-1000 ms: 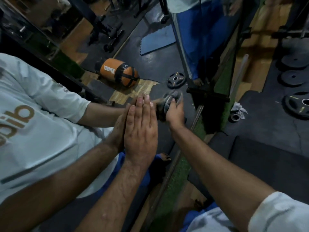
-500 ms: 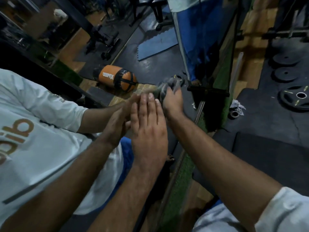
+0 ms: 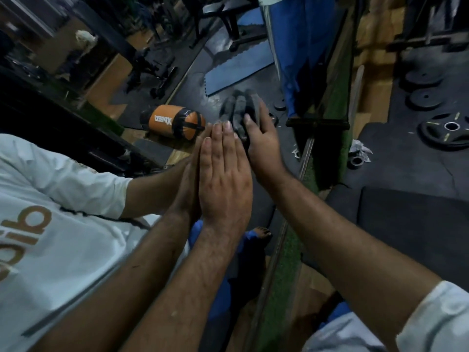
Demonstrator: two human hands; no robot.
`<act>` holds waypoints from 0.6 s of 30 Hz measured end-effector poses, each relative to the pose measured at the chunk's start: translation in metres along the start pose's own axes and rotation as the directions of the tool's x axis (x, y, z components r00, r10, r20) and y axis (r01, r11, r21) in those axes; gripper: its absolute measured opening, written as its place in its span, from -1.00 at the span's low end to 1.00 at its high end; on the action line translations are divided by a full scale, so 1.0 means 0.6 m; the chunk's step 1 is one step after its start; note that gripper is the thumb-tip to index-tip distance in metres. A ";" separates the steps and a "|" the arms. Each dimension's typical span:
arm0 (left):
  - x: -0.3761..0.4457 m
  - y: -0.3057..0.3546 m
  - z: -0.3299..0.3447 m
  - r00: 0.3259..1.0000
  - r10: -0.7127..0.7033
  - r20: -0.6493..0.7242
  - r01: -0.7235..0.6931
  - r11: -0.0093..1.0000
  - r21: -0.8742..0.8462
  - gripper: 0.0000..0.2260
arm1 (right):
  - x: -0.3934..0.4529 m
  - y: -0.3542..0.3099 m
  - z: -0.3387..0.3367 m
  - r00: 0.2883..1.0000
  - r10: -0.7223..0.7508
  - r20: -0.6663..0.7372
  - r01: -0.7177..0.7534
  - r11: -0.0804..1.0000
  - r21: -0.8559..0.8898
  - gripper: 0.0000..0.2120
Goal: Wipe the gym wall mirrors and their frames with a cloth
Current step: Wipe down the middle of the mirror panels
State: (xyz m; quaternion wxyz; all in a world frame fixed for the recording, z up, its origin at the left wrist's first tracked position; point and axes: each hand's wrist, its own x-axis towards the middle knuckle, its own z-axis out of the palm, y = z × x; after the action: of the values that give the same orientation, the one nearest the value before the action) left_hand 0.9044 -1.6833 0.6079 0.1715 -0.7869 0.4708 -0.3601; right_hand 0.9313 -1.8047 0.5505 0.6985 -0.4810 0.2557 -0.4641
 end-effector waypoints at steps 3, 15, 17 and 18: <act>-0.019 -0.012 -0.008 1.000 -0.008 -0.015 0.006 0.991 -0.131 -0.47 | -0.039 0.039 -0.016 0.983 -0.176 0.045 0.180 0.977 -0.113 -0.48; -0.179 -0.045 -0.035 0.995 -0.001 0.097 0.015 0.990 -0.139 -0.43 | -0.143 -0.004 0.041 0.983 -0.175 -0.062 0.169 0.981 -0.091 -0.49; -0.189 -0.043 -0.038 0.994 -0.011 0.105 0.026 0.990 -0.139 -0.41 | -0.168 0.033 0.027 0.965 -0.263 0.008 0.260 0.948 -0.181 -0.47; -0.194 -0.043 -0.040 0.994 -0.013 0.110 0.028 0.990 -0.137 -0.40 | -0.183 0.069 0.015 0.979 -0.206 0.001 0.200 0.952 -0.232 -0.47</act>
State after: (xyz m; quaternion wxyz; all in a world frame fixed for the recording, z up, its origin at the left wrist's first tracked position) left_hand 0.8685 -1.5681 0.5925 0.1381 -0.8202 0.4764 -0.2850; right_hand 0.9070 -1.6980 0.5064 0.5835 -0.5771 0.2652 -0.5061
